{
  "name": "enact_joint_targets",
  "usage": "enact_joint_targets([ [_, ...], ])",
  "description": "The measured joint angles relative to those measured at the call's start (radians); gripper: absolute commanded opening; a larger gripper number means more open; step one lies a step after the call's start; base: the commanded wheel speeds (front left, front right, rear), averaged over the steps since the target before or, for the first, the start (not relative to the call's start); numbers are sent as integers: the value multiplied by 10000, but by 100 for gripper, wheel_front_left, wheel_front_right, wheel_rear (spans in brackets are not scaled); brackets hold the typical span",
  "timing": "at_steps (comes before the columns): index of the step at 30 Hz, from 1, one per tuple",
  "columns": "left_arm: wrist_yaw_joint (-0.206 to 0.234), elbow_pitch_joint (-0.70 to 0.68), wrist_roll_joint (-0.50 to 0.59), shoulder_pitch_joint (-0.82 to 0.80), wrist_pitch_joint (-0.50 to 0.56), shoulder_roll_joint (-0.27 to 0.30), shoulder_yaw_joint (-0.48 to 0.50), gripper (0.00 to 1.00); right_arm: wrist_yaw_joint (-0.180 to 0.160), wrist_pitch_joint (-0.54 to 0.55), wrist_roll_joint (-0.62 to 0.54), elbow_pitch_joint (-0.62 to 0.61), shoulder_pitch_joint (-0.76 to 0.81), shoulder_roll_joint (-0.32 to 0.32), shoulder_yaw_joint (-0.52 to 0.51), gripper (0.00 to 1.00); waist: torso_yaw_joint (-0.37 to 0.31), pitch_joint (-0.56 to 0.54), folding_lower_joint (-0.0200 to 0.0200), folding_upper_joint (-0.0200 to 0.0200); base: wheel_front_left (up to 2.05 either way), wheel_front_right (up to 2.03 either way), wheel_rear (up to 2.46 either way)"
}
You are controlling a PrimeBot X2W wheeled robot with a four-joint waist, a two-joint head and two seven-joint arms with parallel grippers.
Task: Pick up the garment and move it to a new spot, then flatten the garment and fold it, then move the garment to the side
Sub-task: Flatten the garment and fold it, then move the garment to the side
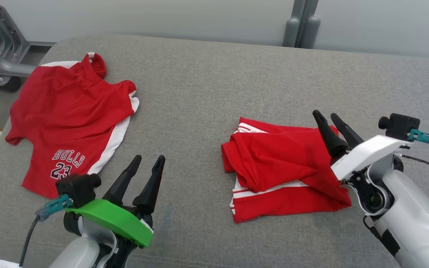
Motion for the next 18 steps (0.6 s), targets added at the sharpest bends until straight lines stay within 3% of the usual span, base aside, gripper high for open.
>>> enact_joint_targets([
  [8,4,-54,13,1,0,-21,-50,100,0,-56,-82,313,554,-575,-94,100,-194,29,0,0,0,0,0],
  [18,19,-230,75,1,17,-19,-188,100,-50,-50,-176,880,639,-663,-67,100,-122,329,0,0,0,0,0],
])
